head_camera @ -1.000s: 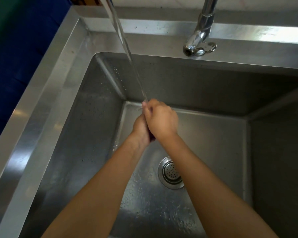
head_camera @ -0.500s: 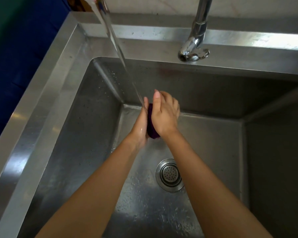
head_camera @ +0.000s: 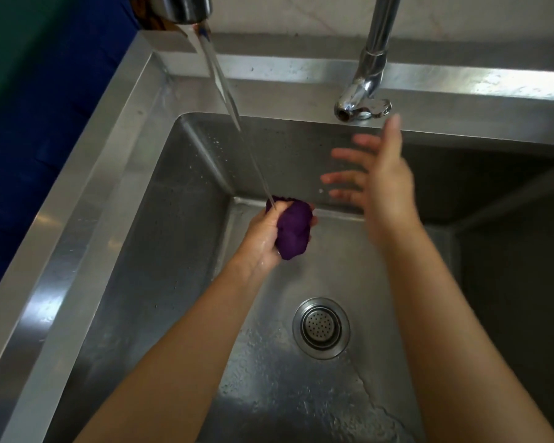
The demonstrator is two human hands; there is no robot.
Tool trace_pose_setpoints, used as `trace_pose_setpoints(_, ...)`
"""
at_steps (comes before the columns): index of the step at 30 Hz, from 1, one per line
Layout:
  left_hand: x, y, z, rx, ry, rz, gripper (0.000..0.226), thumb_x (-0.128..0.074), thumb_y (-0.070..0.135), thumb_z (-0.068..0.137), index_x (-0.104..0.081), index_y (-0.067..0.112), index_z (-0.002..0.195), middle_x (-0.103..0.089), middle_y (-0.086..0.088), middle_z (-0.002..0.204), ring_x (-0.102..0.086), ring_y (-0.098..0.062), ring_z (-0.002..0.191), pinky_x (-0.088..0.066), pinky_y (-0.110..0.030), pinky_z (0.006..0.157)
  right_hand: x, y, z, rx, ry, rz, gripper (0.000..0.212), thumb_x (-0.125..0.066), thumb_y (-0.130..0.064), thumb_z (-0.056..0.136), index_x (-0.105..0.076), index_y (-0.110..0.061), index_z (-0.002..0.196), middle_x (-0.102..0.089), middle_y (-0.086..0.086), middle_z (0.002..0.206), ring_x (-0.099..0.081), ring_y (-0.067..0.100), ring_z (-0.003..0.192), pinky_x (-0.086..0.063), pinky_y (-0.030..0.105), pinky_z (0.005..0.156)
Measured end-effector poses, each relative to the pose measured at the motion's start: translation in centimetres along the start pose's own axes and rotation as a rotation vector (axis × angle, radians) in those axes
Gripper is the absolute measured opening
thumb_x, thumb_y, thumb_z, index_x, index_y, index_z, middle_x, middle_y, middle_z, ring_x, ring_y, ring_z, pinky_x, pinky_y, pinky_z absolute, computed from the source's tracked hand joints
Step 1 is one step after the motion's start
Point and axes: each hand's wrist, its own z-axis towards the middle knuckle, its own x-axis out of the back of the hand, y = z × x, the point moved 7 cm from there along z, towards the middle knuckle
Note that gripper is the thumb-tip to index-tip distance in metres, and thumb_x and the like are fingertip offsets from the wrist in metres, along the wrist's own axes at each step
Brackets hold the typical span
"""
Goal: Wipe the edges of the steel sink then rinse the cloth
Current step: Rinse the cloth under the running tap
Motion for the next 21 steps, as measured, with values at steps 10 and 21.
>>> trace_pose_setpoints(10,1.4,-0.6,-0.2,0.048,0.278,-0.031,0.043,-0.070,0.033,0.080,-0.045,0.020,0.048,-0.044,0.007,0.034,-0.040,-0.008,0.024,-0.029,-0.008,0.031,0.7,-4.5,0.4,0.116,0.042,-0.148,0.064,-0.018,-0.054,0.096,-0.065,-0.010,0.096,-0.060,0.003,0.060,-0.043,0.006,0.041,-0.032,0.018,0.037)
trace_pose_setpoints(21,2.8,1.0,-0.1,-0.146,0.426,0.161,0.027,-0.064,0.029,0.085,-0.058,0.017,0.062,-0.058,-0.002,0.060,-0.055,-0.017,0.052,-0.043,-0.022,0.052,0.5,-5.2,0.0,0.339,0.162,-0.320,0.056,-0.024,-0.030,0.101,-0.047,-0.023,0.050,-0.048,-0.006,0.045,-0.046,0.000,0.040,-0.040,0.024,0.054)
